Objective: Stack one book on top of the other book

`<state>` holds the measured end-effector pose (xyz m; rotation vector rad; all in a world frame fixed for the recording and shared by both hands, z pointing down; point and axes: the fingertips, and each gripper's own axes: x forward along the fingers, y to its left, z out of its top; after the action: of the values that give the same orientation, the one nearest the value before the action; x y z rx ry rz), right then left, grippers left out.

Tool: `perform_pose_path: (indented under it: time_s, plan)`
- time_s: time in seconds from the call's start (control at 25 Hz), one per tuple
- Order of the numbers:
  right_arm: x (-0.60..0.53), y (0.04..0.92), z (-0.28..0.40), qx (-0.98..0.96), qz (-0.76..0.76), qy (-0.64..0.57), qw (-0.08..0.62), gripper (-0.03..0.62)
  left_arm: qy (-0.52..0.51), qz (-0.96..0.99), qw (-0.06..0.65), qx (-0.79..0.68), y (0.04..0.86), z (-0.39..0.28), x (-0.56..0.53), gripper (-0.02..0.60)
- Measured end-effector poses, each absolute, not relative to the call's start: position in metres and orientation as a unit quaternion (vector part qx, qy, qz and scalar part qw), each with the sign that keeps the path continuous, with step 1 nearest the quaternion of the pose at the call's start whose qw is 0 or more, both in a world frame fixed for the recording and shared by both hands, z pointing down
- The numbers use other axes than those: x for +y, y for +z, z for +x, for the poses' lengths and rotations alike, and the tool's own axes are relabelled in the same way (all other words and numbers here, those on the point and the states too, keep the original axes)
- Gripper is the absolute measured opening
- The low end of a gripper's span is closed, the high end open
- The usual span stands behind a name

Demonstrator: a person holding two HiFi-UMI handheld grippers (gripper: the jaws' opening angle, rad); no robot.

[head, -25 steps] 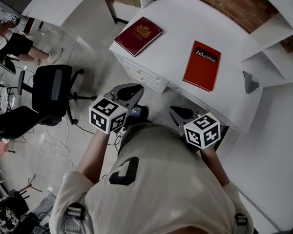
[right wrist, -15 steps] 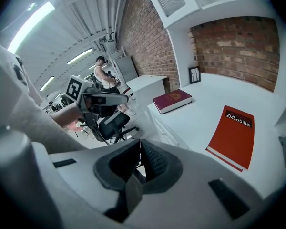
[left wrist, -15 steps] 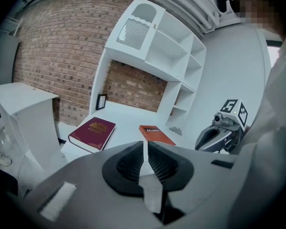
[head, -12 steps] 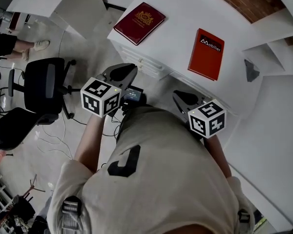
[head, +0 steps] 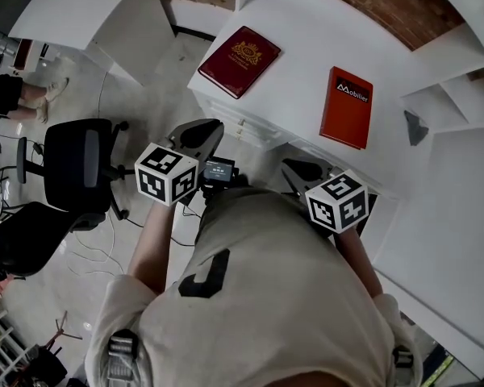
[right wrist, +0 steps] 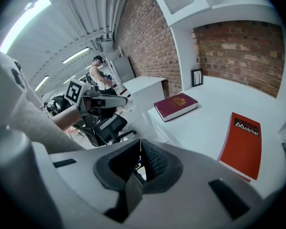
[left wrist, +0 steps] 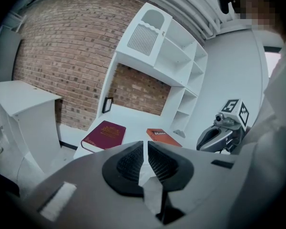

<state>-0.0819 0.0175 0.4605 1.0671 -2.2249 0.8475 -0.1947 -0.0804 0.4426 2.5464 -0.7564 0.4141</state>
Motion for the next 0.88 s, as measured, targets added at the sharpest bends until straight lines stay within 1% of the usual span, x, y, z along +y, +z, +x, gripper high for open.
perform_pose_path:
  time_s: [0.4, 0.64, 0.88]
  plan:
    - [-0.003, 0.463, -0.095, -0.825, 0.383, 0.323, 0.262, 0.006, 0.158, 0.916, 0.237, -0.283, 0.453, -0.209, -0.093, 0.026]
    - [-0.015, 0.467, -0.111, -0.838, 0.340, 0.321, 0.282, 0.006, 0.161, 0.905, 0.244, -0.308, 0.452, -0.221, -0.100, 0.026]
    - [-0.028, 0.474, -0.097, -0.839, 0.333, 0.334, 0.272, 0.006, 0.171, 0.894, 0.258, -0.323, 0.461, -0.216, -0.114, 0.026]
